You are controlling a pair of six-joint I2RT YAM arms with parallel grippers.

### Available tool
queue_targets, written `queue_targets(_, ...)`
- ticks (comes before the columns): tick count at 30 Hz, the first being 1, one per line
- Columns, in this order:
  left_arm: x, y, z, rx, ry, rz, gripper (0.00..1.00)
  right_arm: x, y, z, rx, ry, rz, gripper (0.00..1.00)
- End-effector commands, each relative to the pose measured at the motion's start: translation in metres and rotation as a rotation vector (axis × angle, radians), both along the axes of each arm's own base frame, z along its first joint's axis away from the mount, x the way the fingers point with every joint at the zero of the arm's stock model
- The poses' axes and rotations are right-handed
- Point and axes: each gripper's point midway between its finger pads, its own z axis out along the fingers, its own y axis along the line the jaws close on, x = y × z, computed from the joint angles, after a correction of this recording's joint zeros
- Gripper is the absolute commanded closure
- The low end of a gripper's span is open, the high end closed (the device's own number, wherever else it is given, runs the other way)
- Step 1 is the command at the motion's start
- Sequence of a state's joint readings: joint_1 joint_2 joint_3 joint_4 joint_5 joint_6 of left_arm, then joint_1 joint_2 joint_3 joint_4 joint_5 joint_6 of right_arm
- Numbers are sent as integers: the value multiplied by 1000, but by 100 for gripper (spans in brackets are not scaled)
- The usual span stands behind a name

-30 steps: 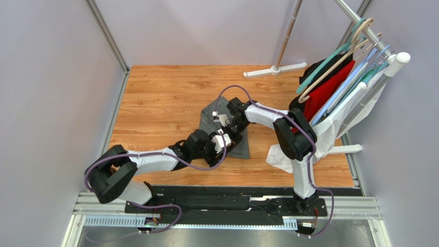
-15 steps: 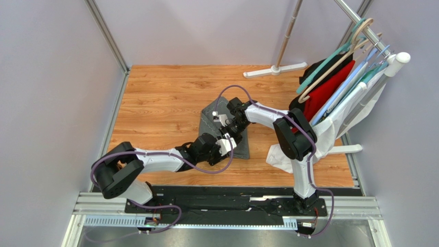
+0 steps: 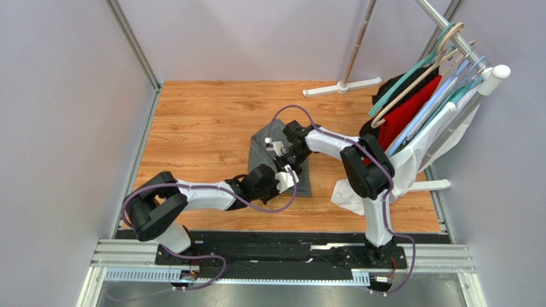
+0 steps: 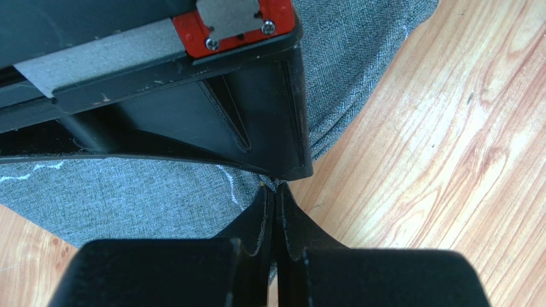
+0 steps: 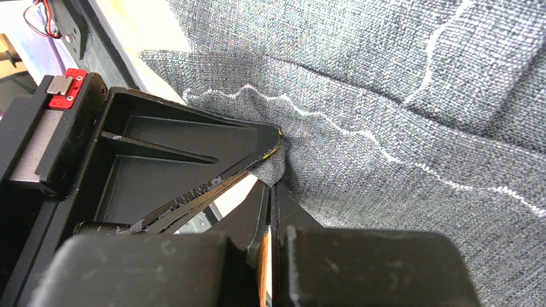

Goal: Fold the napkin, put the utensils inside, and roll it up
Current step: Roll the napkin with the utensil

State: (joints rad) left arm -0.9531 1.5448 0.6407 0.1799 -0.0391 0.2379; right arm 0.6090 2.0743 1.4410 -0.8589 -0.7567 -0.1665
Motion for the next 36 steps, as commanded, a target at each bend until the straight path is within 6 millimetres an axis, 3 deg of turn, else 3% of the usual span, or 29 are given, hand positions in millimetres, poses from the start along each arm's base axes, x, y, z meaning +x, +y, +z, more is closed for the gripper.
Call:
queue_targets(1, 1, -3, 4, 5, 20, 14, 100, 10, 8, 23, 66, -35, -12, 99)
queue_targets(5, -5, -5, 7, -9, 56, 6, 100, 19, 5, 35, 77, -72, -47, 71)
queue_targets(11, -11, -2, 6, -27, 134, 7, 100, 31, -6, 45, 66, -122, -105, 57)
queue_targets(19, -14, 2, 19, -157, 255, 15, 100, 54, -41, 59, 27, -200, -283, 51)
queue_targets(27, -14, 9, 23, -264, 413, 39, 100, 49, -62, 79, 10, -297, -479, 52)
queue_targets(28, -12, 7, 26, -279, 423, 34, 100, 55, -57, 87, 57, -351, -492, 51)
queue_targets(29, -15, 5, 29, -293, 449, 10, 100, 45, -59, 80, 63, -354, -495, 52)
queue_targets(30, -16, 6, 27, -286, 472, 12, 100, 42, -53, 100, 95, -451, -494, 52)
queue_targets(31, -12, 2, 34, -300, 468, 4, 100, 41, -49, 105, 94, -519, -476, 51)
queue_targets(35, -13, 0, 36, -309, 555, 16, 100, 25, -40, 104, -55, -782, -412, 51)
queue_targets(36, -14, 1, 32, -303, 595, 25, 100, 21, -44, 92, -99, -817, -411, 52)
